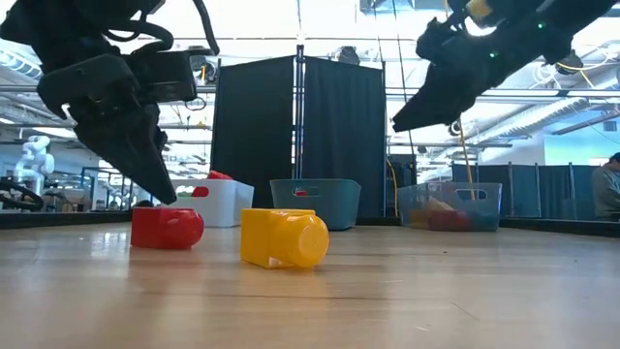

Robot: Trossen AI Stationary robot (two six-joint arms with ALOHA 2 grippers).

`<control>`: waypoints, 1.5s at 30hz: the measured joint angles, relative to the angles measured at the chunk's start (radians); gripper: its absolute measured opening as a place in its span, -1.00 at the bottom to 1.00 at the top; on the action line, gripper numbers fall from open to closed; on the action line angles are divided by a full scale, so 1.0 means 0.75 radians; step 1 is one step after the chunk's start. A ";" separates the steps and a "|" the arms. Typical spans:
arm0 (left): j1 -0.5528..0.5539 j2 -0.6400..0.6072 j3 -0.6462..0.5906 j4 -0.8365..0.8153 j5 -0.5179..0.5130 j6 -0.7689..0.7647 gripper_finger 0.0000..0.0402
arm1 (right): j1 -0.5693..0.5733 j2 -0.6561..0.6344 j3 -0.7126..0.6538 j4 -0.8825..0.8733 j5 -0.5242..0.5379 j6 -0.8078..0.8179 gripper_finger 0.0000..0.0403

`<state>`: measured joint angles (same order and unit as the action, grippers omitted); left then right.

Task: Sort blocks by size
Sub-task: Put the 1 stud yellow game piece into the black bin

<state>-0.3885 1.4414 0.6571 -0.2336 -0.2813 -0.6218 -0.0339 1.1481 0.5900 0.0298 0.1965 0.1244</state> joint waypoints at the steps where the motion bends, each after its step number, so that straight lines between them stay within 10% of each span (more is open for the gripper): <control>1: 0.000 0.000 0.000 0.005 0.000 0.000 -0.20 | 0.031 0.025 0.000 0.021 -0.035 -0.016 -0.04; 11: 0.000 0.000 0.000 0.226 -0.069 0.175 -0.20 | 0.241 0.347 0.000 0.543 -0.407 -0.098 -0.04; 32: -0.063 0.276 0.001 0.781 0.130 0.585 -0.20 | 0.450 0.856 0.039 1.028 -0.328 0.011 0.05; 45: -0.091 0.382 0.001 0.943 0.106 0.746 -0.20 | 0.476 1.061 0.258 0.981 -0.335 -0.172 0.48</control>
<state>-0.4568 1.7283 0.6575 0.4737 -0.2019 -0.0620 0.3229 1.9438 0.7834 0.7653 -0.0547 -0.0048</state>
